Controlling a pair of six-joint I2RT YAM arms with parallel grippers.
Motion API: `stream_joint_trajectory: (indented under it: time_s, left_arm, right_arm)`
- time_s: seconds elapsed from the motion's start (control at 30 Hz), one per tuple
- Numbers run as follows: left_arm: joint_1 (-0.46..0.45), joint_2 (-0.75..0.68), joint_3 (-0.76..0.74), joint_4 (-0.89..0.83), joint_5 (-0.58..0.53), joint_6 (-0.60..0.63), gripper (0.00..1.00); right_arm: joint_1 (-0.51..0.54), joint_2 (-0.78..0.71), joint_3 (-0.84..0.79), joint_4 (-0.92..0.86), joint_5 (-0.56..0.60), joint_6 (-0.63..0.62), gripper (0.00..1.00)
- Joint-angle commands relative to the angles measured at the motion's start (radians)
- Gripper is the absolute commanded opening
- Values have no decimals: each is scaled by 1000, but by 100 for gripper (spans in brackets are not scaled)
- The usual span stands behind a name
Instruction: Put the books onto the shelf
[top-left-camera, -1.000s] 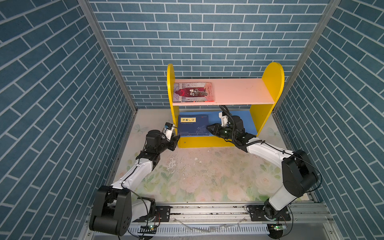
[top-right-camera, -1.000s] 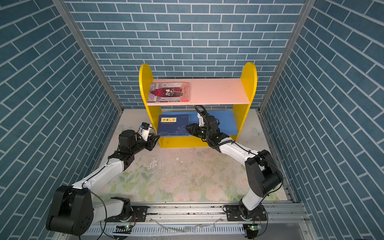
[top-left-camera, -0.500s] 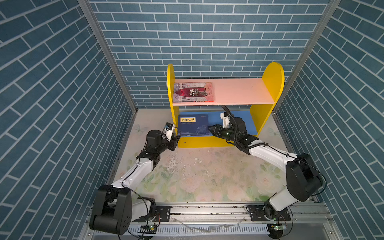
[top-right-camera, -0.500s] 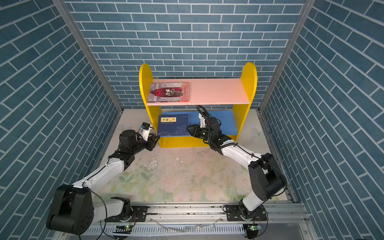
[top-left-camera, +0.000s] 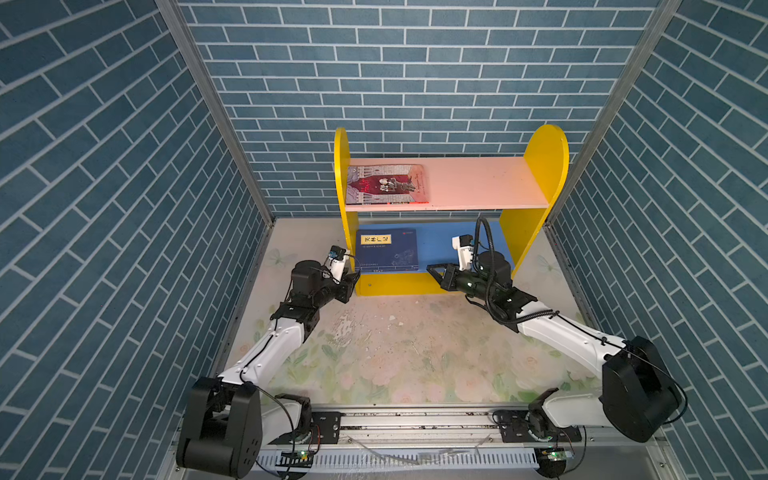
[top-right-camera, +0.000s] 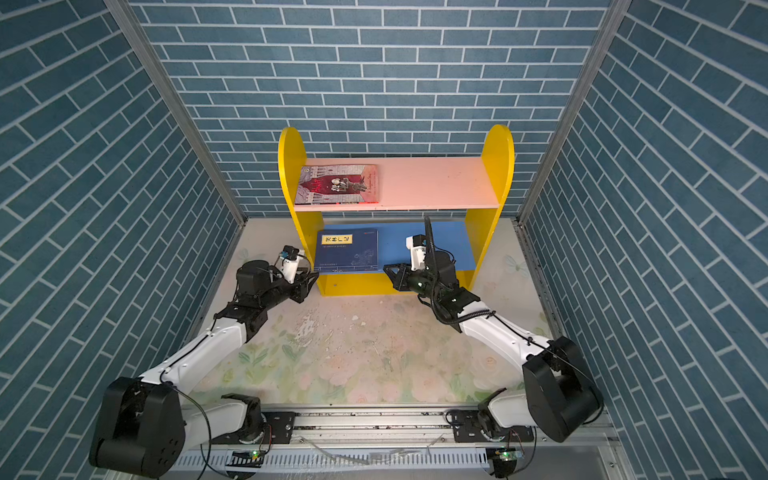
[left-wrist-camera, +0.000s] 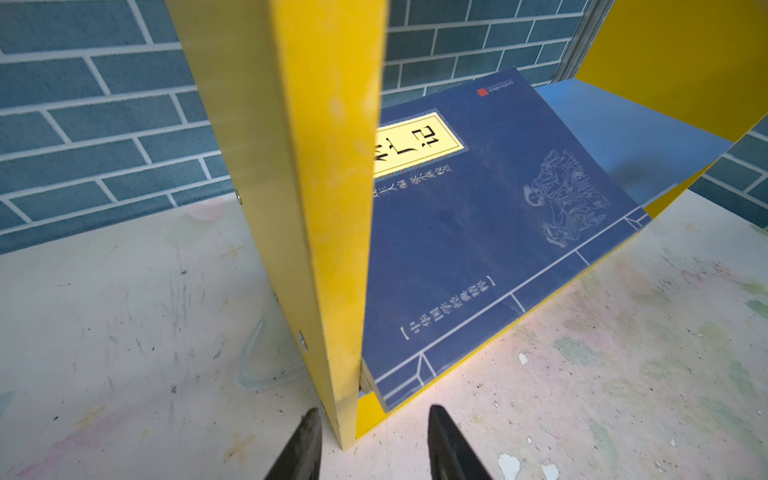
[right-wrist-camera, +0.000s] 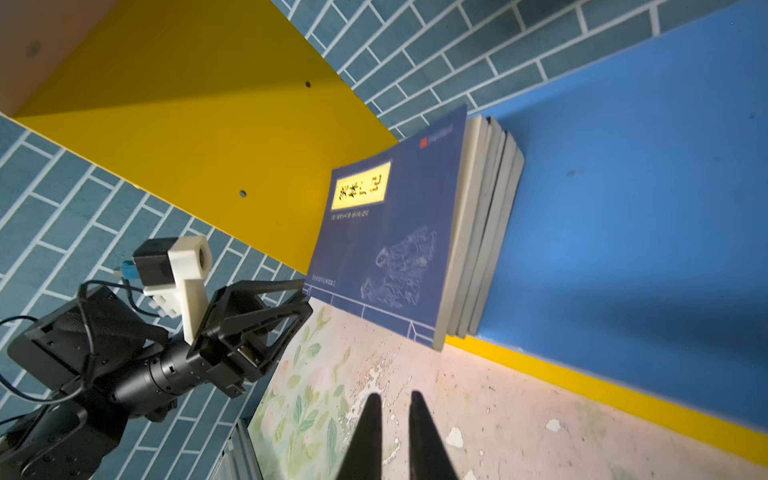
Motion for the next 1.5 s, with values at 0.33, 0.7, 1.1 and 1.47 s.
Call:
stream_joint_trajectory:
  time_s: [0.33, 0.7, 1.1, 1.47]
  left_arm:
    - [-4, -2, 32, -19, 11, -5, 43]
    - [-4, -2, 42, -16, 8, -7, 43]
    - [-3, -12, 36, -11, -13, 2, 39]
    - [-3, -2, 33, -16, -21, 11, 38]
  right_arm:
    - [13, 88, -38, 235, -97, 102, 4]
    - [15, 177, 21, 268, -115, 113, 4]
    - [15, 226, 54, 291, -119, 118, 3]
    - [13, 216, 32, 296, -131, 121, 1]
